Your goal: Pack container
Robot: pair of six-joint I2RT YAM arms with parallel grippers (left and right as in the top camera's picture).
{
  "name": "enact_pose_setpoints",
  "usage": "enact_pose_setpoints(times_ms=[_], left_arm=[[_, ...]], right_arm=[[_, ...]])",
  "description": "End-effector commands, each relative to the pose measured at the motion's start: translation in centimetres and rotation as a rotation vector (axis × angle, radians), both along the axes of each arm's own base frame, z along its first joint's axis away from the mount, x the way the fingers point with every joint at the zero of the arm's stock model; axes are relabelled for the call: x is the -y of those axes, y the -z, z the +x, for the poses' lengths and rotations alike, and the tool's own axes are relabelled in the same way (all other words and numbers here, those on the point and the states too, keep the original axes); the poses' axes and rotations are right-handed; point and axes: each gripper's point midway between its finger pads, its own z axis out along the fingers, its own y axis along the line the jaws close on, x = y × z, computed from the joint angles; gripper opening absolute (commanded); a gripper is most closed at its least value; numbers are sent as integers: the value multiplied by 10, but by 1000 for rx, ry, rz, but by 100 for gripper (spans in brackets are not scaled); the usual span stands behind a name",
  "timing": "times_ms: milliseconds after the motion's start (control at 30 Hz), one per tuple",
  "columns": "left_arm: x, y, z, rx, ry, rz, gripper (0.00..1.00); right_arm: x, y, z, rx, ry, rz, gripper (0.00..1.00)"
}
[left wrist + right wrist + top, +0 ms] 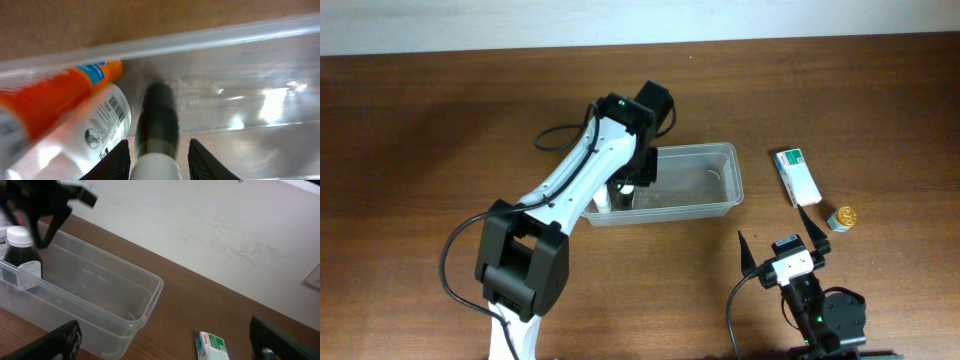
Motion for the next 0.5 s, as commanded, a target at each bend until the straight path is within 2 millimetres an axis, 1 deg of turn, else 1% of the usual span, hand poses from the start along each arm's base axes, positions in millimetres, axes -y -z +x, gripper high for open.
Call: enact_pose_setpoints(times_ms=[0, 100, 133, 233, 300, 333, 400, 433, 467], left_arm=[[8, -33, 20, 85, 9, -39, 39], [11, -60, 31, 142, 27, -68, 40], [11, -69, 35, 162, 30, -77, 42], [1, -92, 48, 209, 7, -98, 44], [-15, -107, 58, 235, -34, -107, 47], [-24, -111, 62, 243, -53, -108, 53], [-53, -120, 72, 257, -118, -103, 60], [-70, -122, 77, 259, -154, -92, 67], [-84, -122, 80, 259, -182, -80, 68]], right_arm=[[3, 2, 0, -7, 14, 8, 98], [3, 2, 0, -7, 14, 8, 98], [3, 2, 0, -7, 14, 8, 98], [3, 2, 0, -7, 14, 8, 98], [3, 2, 0, -7, 14, 8, 98], [3, 2, 0, -7, 14, 8, 98], [3, 2, 0, -7, 14, 8, 98], [3, 2, 0, -7, 14, 8, 99], [3, 2, 0, -7, 14, 8, 98]])
